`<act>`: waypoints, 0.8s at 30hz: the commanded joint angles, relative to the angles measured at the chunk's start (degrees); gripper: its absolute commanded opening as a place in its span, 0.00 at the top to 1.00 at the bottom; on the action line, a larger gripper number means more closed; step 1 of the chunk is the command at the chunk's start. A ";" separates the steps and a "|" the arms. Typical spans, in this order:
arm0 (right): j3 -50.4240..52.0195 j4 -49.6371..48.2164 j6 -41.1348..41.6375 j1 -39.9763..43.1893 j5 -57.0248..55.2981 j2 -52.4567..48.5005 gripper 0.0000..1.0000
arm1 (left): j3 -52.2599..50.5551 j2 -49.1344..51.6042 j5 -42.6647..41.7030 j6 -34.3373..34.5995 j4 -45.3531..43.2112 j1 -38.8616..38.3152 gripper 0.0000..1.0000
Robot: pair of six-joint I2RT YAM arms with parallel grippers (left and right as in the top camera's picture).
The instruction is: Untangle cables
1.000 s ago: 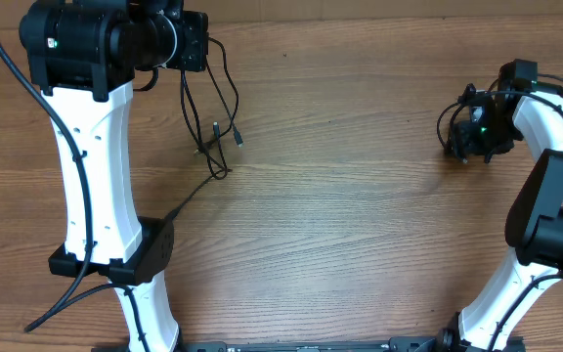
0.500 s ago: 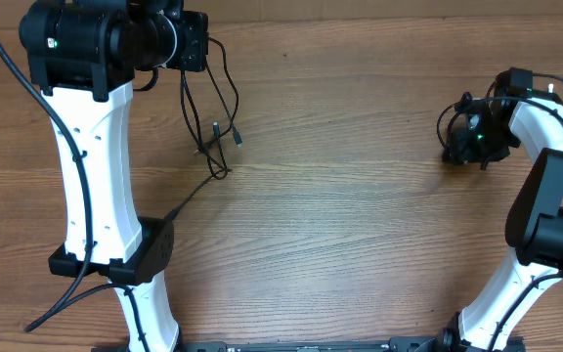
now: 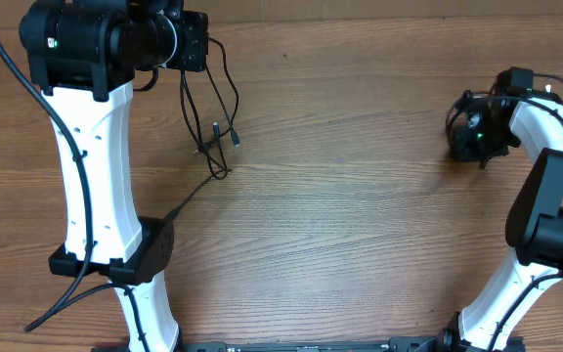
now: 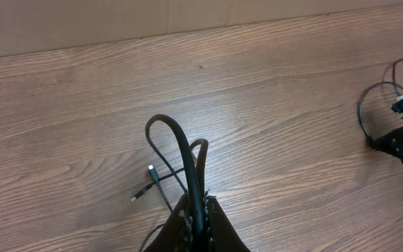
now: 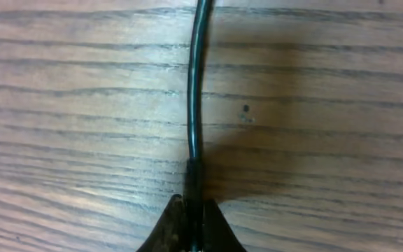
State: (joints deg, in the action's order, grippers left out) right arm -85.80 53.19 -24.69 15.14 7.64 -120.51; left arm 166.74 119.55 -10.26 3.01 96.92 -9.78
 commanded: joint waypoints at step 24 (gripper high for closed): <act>-28.72 -2.49 25.38 5.31 -23.26 0.07 0.96 | 0.13 1.11 1.27 0.20 -0.13 -0.50 0.95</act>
State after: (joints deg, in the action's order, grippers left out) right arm -111.68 51.48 -5.28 17.10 -8.86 -120.60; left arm 166.74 120.14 -9.58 3.01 96.92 -9.78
